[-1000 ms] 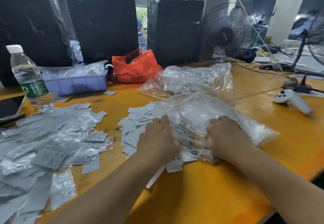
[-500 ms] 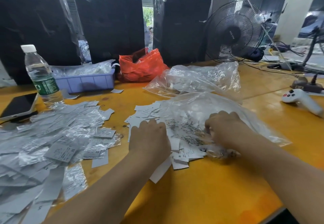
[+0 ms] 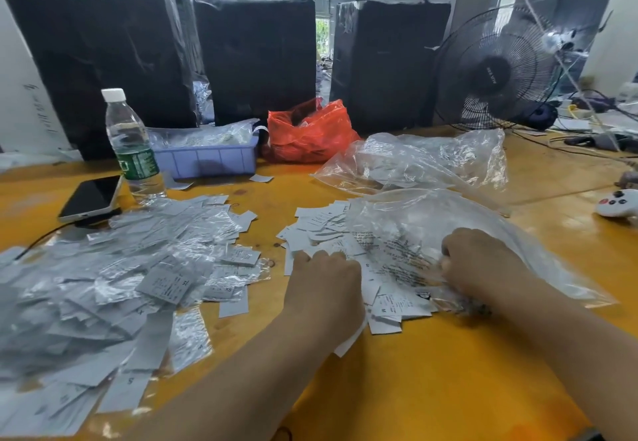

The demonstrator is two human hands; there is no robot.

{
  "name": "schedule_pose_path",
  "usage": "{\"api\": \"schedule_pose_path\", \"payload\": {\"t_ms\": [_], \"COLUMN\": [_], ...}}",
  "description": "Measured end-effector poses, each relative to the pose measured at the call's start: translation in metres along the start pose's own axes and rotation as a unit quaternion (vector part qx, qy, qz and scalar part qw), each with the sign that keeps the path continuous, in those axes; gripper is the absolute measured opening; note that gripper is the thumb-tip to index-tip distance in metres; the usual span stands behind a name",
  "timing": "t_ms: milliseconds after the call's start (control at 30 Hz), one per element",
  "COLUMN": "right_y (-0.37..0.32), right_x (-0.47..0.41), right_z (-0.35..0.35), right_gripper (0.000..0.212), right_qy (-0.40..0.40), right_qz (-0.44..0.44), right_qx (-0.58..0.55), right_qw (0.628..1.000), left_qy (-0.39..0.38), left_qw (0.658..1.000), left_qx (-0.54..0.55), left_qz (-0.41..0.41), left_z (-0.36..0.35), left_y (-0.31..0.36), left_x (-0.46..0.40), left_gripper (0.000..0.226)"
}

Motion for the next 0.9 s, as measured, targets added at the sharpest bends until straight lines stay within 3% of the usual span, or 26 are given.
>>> {"api": "schedule_pose_path", "payload": {"t_ms": [167, 267, 367, 467, 533, 600, 733, 800, 900], "right_y": [-0.003, -0.004, -0.014, -0.031, -0.041, -0.062, -0.128, -0.161, -0.200], "right_x": [0.006, 0.010, 0.021, 0.033, 0.036, 0.035, 0.038, 0.040, 0.043], "right_z": [0.011, 0.027, 0.060, 0.090, 0.095, 0.090, 0.080, 0.077, 0.076], "right_gripper": [0.019, 0.020, 0.028, 0.037, 0.037, 0.030, 0.030, 0.027, 0.013], "right_qy": [0.033, 0.092, 0.196, 0.237, 0.196, 0.102, -0.090, -0.159, -0.222], "right_qz": [0.001, 0.010, 0.053, 0.094, 0.094, 0.087, 0.086, 0.082, 0.099], "right_qx": [-0.018, -0.070, -0.185, -0.307, -0.422, -0.558, -0.729, -0.762, -0.779], "right_qw": [0.999, 0.993, 0.962, 0.917, 0.880, 0.819, 0.673, 0.622, 0.578], "left_qy": [0.027, 0.054, 0.098, 0.156, 0.144, 0.116, 0.084, 0.087, 0.122], "left_qw": [0.998, 0.996, 0.989, 0.962, 0.934, 0.893, 0.766, 0.702, 0.681], "left_qx": [0.052, 0.067, 0.110, 0.222, 0.319, 0.415, 0.600, 0.667, 0.675], "left_qz": [-0.004, -0.015, -0.012, 0.027, 0.079, 0.132, 0.213, 0.235, 0.257], "left_z": [0.003, 0.008, 0.018, 0.034, 0.038, 0.040, 0.043, 0.042, 0.041], "left_y": [-0.001, -0.003, -0.010, -0.028, -0.046, -0.065, -0.104, -0.120, -0.149], "left_x": [-0.001, -0.002, -0.003, 0.000, 0.001, 0.006, 0.031, 0.048, 0.073], "left_gripper": [0.017, 0.027, 0.031, 0.033, 0.029, 0.018, 0.018, 0.012, 0.009]}}
Point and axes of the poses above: each hand's wrist, its own x-axis away from the middle knuckle, its own z-axis out of the back of the hand, y = z × x, the point moved 10 cm from there along -x, towards the middle knuckle, and after that the axes turned 5 degrees about x, right-handed, at the moved point
